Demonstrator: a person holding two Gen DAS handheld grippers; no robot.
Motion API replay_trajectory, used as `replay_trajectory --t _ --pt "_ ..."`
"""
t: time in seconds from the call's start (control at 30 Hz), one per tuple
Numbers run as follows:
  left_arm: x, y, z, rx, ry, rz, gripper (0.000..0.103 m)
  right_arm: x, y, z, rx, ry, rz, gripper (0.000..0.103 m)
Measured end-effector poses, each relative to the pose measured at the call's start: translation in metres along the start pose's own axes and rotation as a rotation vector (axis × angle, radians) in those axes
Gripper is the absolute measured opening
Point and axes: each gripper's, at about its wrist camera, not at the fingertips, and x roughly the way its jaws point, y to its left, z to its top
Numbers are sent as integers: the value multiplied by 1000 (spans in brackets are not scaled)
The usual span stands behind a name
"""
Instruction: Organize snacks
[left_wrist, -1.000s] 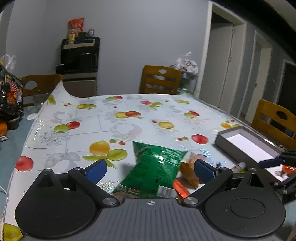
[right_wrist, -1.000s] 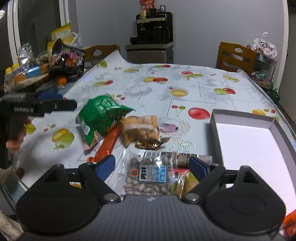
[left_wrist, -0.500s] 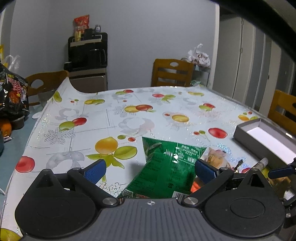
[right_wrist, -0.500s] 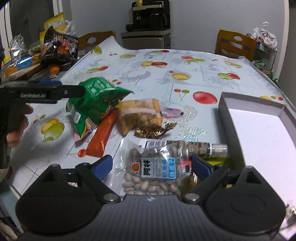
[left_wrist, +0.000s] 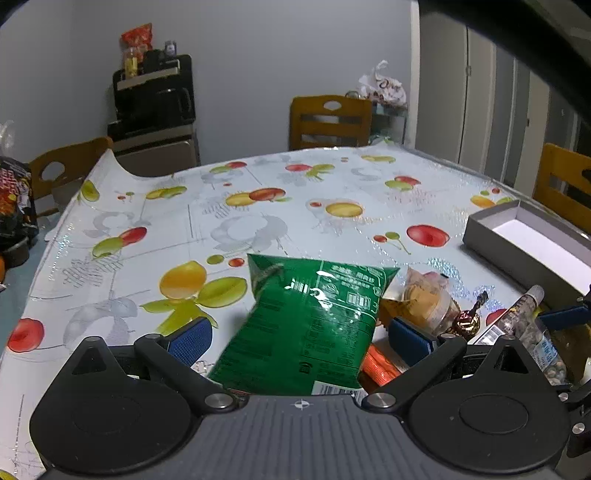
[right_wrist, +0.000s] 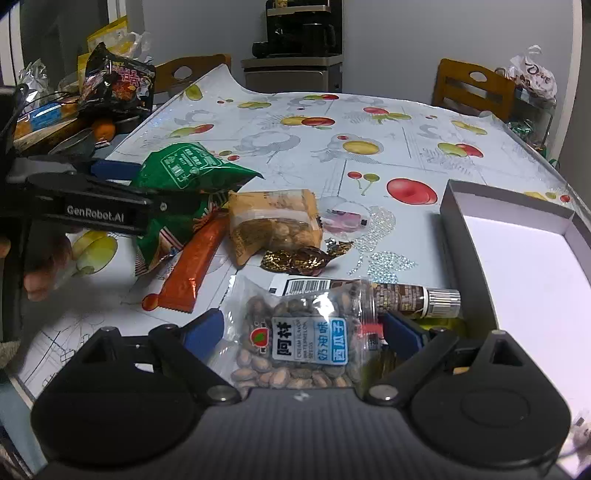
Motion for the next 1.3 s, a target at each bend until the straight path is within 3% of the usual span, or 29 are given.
replay_trajectory --t 0.53,0.73,0.9,1.3 --pt "12 3 -7 -10 35 4 102 3 1 -9 3 -15 28 91" --pt "10 2 -7 -6 43 4 93 0 1 -13 27 -32 46 76" --pt "9 1 -8 2 47 -7 87 -5 4 -15 27 -41 64 52" --pt "1 4 -9 -17 36 -9 77 -16 9 -17 22 -68 116 34"
